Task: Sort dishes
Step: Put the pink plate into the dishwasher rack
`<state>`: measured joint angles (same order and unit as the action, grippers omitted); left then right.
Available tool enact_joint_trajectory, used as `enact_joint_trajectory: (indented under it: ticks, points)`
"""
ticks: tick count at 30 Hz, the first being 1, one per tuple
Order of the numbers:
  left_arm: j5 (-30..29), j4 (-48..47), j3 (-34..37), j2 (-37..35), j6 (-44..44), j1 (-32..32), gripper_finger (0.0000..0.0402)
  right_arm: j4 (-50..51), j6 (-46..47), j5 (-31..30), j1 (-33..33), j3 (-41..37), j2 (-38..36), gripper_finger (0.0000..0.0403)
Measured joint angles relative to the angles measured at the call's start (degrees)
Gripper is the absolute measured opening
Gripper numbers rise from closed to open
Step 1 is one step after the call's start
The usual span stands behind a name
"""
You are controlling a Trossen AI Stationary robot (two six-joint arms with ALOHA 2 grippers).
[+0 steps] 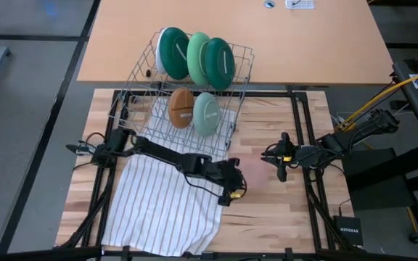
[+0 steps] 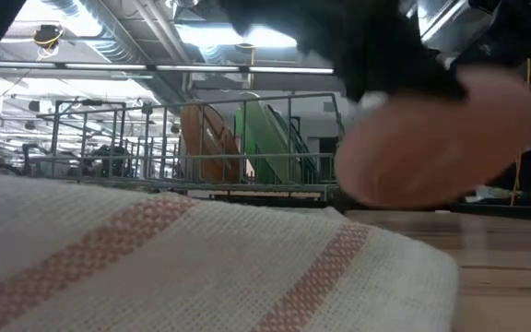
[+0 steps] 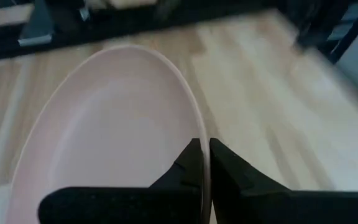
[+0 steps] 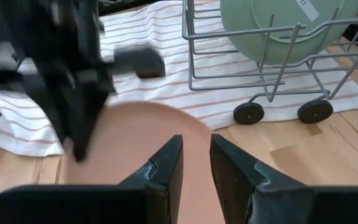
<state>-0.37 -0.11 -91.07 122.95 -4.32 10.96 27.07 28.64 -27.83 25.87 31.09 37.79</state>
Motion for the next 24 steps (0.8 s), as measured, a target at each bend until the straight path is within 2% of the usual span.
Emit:
enact_joint_trajectory:
  ticks: [4, 8, 19, 24]
  points:
    - [3.8, -1.3, 0.0, -6.0, 5.7, -0.3, 0.0003, -0.2, -1.4, -0.1, 0.0, 0.0, -0.4, 0.0085]
    - [4.8, -6.1, 0.0, -11.9, 9.1, -0.2, 0.0002, -0.2, -3.7, -1.3, 0.0, 0.0, -0.5, 0.0085]
    - [4.1, -26.8, -0.1, -27.9, 17.0, 0.2, 0.0002, -0.2, -6.8, -2.6, 0.0, 0.0, -2.2, 0.0085]
    - [0.8, -29.1, 0.0, -34.0, 23.7, 0.2, 0.0002, 0.1, -6.9, -2.6, 0.0, 0.0, -2.5, 0.0085]
